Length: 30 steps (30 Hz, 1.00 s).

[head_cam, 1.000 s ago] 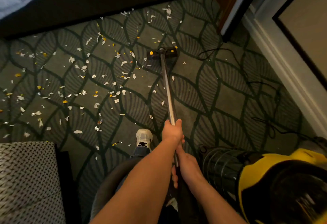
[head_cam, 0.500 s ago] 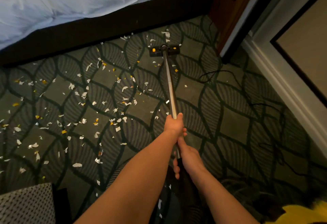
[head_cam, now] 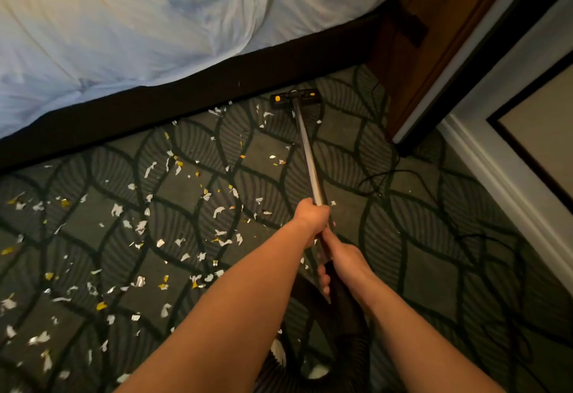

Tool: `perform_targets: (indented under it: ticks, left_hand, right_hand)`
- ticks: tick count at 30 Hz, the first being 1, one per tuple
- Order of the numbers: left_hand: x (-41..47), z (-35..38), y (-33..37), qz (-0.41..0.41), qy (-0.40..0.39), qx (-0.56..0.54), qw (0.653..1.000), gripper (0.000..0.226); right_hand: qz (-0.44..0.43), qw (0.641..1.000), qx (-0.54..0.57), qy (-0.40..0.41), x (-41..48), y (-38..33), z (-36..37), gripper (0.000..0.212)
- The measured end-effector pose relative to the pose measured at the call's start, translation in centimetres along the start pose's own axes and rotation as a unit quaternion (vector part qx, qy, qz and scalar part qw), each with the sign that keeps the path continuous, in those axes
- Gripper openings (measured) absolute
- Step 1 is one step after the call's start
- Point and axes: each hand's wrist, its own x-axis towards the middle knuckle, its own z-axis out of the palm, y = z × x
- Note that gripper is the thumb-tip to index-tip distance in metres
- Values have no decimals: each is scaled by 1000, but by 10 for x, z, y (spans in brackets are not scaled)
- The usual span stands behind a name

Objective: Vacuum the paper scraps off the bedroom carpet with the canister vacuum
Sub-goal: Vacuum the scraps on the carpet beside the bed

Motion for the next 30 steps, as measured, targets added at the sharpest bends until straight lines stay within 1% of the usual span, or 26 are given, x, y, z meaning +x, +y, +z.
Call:
perform_targets:
  ticks: [5, 11, 14, 17, 21, 24, 26, 28, 30]
  left_hand:
    - [46, 6, 44, 5, 25, 8, 1000, 26]
    - [111, 18, 97, 4, 40, 14, 999, 35]
    - [138, 30, 114, -5, 49, 11, 999, 33]
    - [152, 42, 129, -12, 51, -5, 999, 30]
    - [166, 56, 137, -34, 56, -5, 998, 31]
    - [163, 67, 141, -68, 38, 8, 997, 36]
    - [161, 70, 142, -88, 23, 35, 995, 40]
    - [159, 69, 143, -109, 19, 69, 992, 39]
    - [157, 66, 145, -119, 17, 66, 991, 39]
  right_hand:
    - [9, 1000, -7, -8, 41, -54, -7, 56]
    - [40, 999, 5, -25, 94, -123, -21, 55]
    - [54, 998, -1, -19, 122, -149, -31, 56]
    - [65, 998, -8, -22, 147, -163, -42, 61]
    - [80, 996, -31, -39, 166, -170, -62, 62]
    - [105, 992, -33, -65, 168, -167, -80, 60]
    - [129, 988, -26, -82, 167, -166, -84, 59]
    - [150, 985, -15, -87, 166, -166, -84, 58]
    - [160, 984, -14, -82, 166, -167, -81, 58]
